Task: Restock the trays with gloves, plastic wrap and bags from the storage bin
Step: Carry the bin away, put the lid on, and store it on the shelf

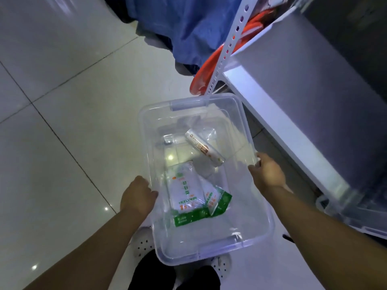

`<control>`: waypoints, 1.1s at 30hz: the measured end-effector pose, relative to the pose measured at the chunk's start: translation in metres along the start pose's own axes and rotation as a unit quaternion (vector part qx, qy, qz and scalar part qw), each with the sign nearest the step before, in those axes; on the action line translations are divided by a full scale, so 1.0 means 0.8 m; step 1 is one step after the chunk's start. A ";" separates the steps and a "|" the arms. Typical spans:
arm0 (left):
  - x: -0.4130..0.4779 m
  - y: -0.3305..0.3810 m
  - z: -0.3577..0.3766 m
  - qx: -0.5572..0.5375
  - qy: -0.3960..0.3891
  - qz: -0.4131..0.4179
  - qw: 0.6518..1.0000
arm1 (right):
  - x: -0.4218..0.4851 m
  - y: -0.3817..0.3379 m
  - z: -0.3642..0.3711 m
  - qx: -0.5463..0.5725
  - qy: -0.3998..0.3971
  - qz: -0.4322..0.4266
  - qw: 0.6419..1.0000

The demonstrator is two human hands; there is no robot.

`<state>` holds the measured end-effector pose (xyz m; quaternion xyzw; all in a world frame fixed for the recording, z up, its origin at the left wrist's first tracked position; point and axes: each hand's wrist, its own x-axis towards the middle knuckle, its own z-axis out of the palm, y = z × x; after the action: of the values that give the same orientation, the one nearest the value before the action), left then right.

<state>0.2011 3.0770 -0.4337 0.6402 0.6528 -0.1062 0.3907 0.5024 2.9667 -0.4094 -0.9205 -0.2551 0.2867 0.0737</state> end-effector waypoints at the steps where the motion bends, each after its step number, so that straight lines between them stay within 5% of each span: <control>1: 0.004 -0.002 0.009 -0.002 0.000 -0.004 1.000 | 0.009 0.003 0.009 0.000 0.011 -0.003 1.000; 16: -0.010 0.000 0.041 0.010 0.037 0.006 0.999 | 0.027 0.027 0.038 0.013 0.086 -0.028 0.996; 19: -0.036 0.033 0.022 0.023 0.099 0.062 0.993 | -0.017 0.029 -0.008 0.054 0.147 -0.051 0.986; 25: -0.095 0.128 -0.008 0.030 0.080 0.194 0.977 | -0.128 0.064 -0.148 0.072 0.331 -0.128 0.932; 33: -0.170 0.274 -0.009 0.017 0.061 0.286 0.956 | -0.205 0.112 -0.257 -0.045 0.479 -0.071 0.874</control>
<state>0.3830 3.0135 -0.2617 0.8120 0.4631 0.0382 0.3531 0.5415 2.8079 -0.1849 -0.9271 -0.2655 -0.2068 0.1653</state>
